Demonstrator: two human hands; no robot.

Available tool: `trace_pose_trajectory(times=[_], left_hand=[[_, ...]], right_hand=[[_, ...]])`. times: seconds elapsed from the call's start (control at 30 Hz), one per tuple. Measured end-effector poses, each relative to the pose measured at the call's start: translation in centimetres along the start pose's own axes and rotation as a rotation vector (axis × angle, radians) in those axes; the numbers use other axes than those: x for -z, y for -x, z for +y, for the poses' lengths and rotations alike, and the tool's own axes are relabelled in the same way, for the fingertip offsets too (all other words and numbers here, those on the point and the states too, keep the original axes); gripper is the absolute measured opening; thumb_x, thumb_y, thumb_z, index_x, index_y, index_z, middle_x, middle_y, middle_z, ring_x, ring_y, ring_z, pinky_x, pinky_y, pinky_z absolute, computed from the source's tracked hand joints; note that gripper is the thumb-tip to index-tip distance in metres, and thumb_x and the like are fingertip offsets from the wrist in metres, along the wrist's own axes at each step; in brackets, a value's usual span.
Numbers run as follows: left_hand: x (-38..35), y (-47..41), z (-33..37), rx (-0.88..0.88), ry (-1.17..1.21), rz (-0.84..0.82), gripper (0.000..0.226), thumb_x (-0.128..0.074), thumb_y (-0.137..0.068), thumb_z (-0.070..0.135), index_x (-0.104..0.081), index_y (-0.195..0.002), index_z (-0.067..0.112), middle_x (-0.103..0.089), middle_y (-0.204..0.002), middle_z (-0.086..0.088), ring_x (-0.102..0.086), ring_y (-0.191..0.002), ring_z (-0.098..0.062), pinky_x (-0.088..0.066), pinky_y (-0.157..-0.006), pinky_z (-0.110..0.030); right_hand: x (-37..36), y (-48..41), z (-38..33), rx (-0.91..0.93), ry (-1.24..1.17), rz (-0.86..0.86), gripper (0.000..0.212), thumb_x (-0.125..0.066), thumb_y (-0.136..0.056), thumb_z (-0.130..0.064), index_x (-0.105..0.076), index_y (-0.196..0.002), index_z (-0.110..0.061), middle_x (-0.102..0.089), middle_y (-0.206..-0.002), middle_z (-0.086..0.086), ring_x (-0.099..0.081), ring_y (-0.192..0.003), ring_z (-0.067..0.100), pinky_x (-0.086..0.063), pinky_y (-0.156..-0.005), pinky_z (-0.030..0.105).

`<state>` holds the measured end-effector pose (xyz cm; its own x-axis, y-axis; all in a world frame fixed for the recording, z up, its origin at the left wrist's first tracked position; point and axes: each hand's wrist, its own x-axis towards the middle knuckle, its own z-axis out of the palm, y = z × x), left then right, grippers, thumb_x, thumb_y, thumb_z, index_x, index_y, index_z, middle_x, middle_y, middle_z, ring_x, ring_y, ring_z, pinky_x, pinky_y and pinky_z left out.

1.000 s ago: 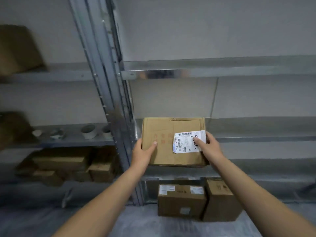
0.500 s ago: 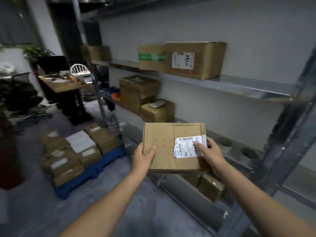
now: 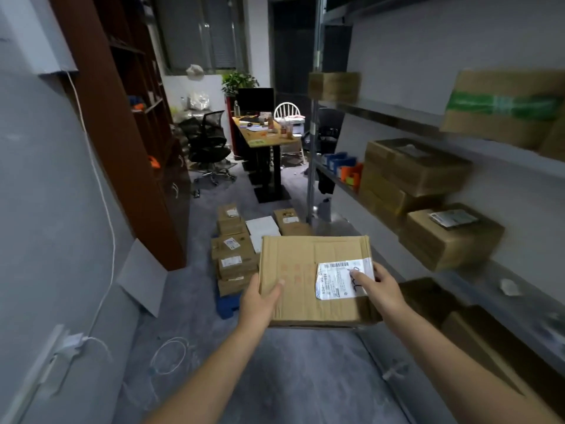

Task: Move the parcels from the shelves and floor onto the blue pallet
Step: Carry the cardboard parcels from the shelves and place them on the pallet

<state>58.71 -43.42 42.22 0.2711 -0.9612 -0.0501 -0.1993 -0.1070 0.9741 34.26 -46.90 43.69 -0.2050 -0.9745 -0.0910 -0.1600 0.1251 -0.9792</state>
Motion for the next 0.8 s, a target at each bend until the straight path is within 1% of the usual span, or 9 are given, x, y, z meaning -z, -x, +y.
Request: trace_pose_trajectory(times=[0.17, 0.23, 0.27, 0.33, 0.4, 0.5, 0.57, 0.67, 0.8], left_hand=[[0.1, -8.2, -0.3, 0.042, -0.036, 0.079, 0.04, -0.067, -0.09, 0.035, -0.056, -0.126, 0.021, -0.064, -0.116, 0.003, -0.06, -0.107, -0.016, -0.05, -0.095, -0.035], [-0.2, -11.6, -0.2, 0.064, -0.041, 0.099, 0.041, -0.068, -0.09, 0.036, -0.056, -0.126, 0.022, -0.064, -0.115, 0.004, -0.061, -0.107, -0.015, -0.051, -0.095, -0.036], [-0.4, -13.3, -0.2, 0.073, -0.04, 0.107, 0.038, -0.068, -0.09, 0.035, -0.057, -0.124, 0.024, -0.065, -0.113, 0.006, -0.062, -0.104, -0.012, -0.053, -0.092, -0.031], [-0.6, -16.7, -0.1, 0.085, -0.037, 0.118, 0.029, -0.069, -0.089, 0.035, -0.056, -0.115, 0.033, -0.064, -0.105, 0.015, -0.062, -0.093, 0.004, -0.051, -0.074, -0.011], [-0.5, -19.8, -0.5, 0.106, -0.036, 0.139, 0.028, -0.07, -0.089, 0.034, -0.055, -0.113, 0.035, -0.063, -0.101, 0.021, -0.061, -0.085, 0.011, -0.046, -0.064, -0.005], [0.0, -23.7, -1.5, 0.15, -0.049, 0.154, 0.038, -0.069, -0.09, 0.035, -0.054, -0.124, 0.028, -0.064, -0.112, 0.01, -0.059, -0.094, 0.003, -0.047, -0.072, -0.014], [0.3, -25.9, -2.3, 0.179, -0.04, 0.168, 0.043, -0.067, -0.091, 0.036, -0.053, -0.13, 0.025, -0.062, -0.117, 0.007, -0.06, -0.099, -0.005, -0.049, -0.079, -0.021], [0.8, -29.3, -3.1, 0.219, -0.045, 0.181, 0.052, -0.064, -0.092, 0.04, -0.05, -0.137, 0.019, -0.06, -0.128, 0.0, -0.06, -0.113, -0.019, -0.05, -0.097, -0.038], [2.3, -35.5, -3.5, 0.255, -0.052, 0.223, 0.054, -0.061, -0.094, 0.039, -0.045, -0.141, 0.015, -0.056, -0.134, -0.004, -0.056, -0.119, -0.026, -0.046, -0.103, -0.049]], right_hand=[[-4.8, -9.5, -0.7, 0.021, 0.032, -0.112, 0.042, -0.068, -0.089, -0.023, -0.056, -0.13, -0.017, -0.066, -0.121, 0.002, -0.062, -0.105, 0.02, -0.049, -0.09, 0.035], [-6.4, -13.6, -1.1, 0.014, 0.025, -0.142, 0.044, -0.069, -0.089, -0.024, -0.055, -0.13, -0.016, -0.066, -0.119, 0.002, -0.062, -0.103, 0.019, -0.05, -0.087, 0.033], [-7.2, -15.6, -1.2, 0.004, 0.021, -0.149, 0.045, -0.07, -0.088, -0.025, -0.055, -0.13, -0.016, -0.066, -0.117, 0.001, -0.062, -0.098, 0.016, -0.049, -0.081, 0.03], [-8.8, -19.4, -1.2, -0.021, 0.035, -0.152, 0.049, -0.072, -0.086, -0.031, -0.055, -0.129, -0.014, -0.065, -0.11, -0.001, -0.06, -0.087, 0.01, -0.046, -0.068, 0.024], [-10.5, -22.8, -0.9, -0.05, 0.063, -0.18, 0.053, -0.073, -0.084, -0.034, -0.053, -0.129, -0.013, -0.064, -0.109, 0.001, -0.06, -0.087, 0.012, -0.047, -0.069, 0.027], [-13.1, -27.0, -0.8, -0.09, 0.087, -0.231, 0.055, -0.075, -0.083, -0.032, -0.053, -0.129, -0.01, -0.065, -0.114, 0.004, -0.063, -0.098, 0.021, -0.051, -0.086, 0.036], [-14.9, -29.1, -1.1, -0.103, 0.096, -0.257, 0.051, -0.074, -0.084, -0.031, -0.054, -0.127, -0.011, -0.065, -0.11, 0.002, -0.062, -0.094, 0.019, -0.05, -0.083, 0.034], [-17.9, -32.5, -2.0, -0.099, 0.113, -0.299, 0.044, -0.073, -0.086, -0.03, -0.056, -0.123, -0.013, -0.066, -0.107, 0.001, -0.06, -0.084, 0.01, -0.046, -0.071, 0.028], [-22.8, -37.7, -3.8, -0.08, 0.133, -0.321, 0.043, -0.071, -0.087, -0.03, -0.055, -0.124, -0.016, -0.063, -0.095, -0.008, -0.056, -0.078, 0.003, -0.043, -0.065, 0.026]])
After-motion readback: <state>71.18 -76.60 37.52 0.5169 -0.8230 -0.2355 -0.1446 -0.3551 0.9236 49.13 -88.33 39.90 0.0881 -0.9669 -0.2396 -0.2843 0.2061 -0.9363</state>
